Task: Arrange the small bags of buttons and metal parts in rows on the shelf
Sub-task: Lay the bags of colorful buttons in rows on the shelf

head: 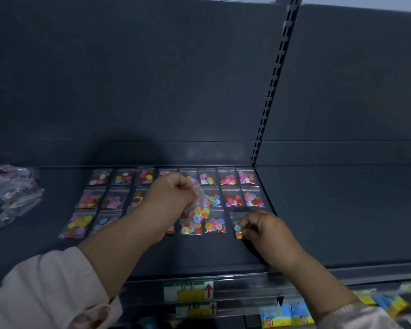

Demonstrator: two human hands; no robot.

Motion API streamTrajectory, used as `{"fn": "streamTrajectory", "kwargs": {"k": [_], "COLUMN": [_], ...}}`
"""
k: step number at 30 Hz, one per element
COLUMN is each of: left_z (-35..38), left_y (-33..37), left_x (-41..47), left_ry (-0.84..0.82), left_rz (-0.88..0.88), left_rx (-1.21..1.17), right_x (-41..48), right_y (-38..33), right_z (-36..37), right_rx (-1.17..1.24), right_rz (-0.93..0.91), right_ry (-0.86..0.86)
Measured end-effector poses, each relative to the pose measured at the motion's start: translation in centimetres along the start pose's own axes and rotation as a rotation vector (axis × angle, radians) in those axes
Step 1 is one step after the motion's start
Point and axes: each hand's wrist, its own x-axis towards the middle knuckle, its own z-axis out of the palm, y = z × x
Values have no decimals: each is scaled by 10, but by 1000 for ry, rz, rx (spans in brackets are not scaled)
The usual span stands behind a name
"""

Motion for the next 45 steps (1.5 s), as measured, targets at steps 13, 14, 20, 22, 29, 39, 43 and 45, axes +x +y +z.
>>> {"fn": "streamTrajectory", "kwargs": {"k": [13,14,20,22,29,39,43,45], "left_z": [6,6,17,23,49,75,75,67], "left_y": [3,4,6,7,12,7,5,7], "left_x": [-3,-4,-4,-4,-1,-3,3,9], "left_ry": [-39,-47,-106,-130,-201,-383,-288,-249], "left_rz": [-2,-3,23,31,28,-153,-107,-120], "left_rx": [-8,-7,38,47,40,52,63,21], "right_x": [11,10,7,5,-1,-7,-6,-6], "right_y": [-5,-5,-32,-45,-43,-14,-10,-4], "right_z": [3,3,-18,-29,-40,-44,-44,-48], "right_rx": [32,46,571,810,936,1003,1014,1003], "right_rz": [0,4,79,106,178,297,329,384], "right_ry": [-6,-5,70,-38,-98,-13,-11,27]}}
